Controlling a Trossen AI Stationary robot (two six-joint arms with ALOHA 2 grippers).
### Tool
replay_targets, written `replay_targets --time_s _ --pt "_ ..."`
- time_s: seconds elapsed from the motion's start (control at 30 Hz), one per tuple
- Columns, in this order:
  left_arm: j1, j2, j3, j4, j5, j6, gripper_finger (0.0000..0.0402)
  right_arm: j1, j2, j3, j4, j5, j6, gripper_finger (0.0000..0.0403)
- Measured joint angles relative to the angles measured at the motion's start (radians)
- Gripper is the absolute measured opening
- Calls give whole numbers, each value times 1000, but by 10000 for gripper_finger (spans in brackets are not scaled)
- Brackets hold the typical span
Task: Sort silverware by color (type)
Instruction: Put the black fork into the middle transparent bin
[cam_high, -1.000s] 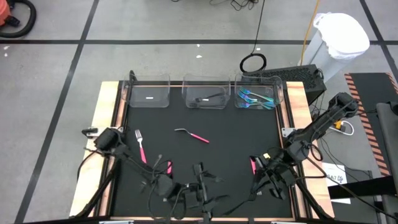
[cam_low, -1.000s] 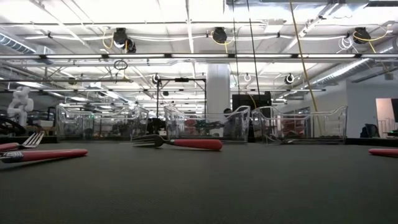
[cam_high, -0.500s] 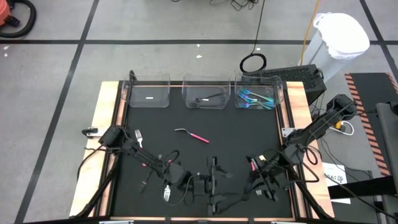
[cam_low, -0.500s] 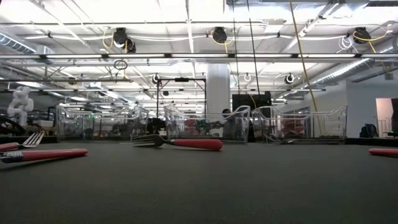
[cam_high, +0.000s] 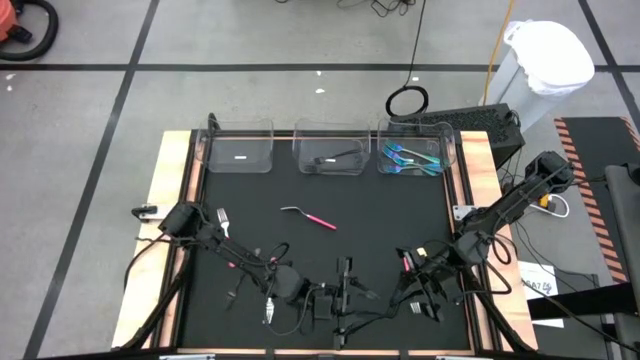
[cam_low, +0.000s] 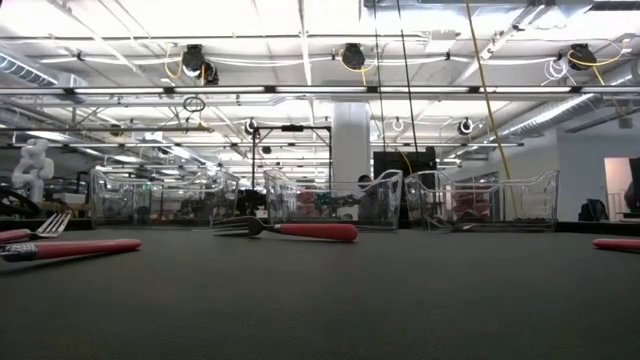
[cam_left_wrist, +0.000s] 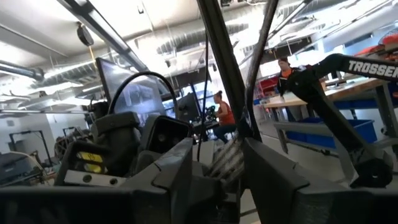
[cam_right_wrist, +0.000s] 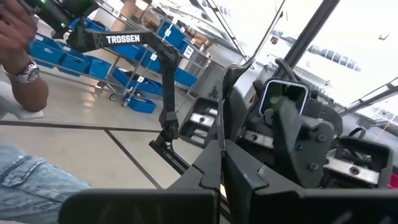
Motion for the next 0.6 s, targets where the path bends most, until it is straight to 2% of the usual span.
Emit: replay_targets --time_s 0.47,0.6 --pt "-11 -1 0 0 2 9 141 33 -42 0 -12 3 -21 0" --pt "-20 -1 0 2 8 39 158 32 -42 0 -22 3 -21 0"
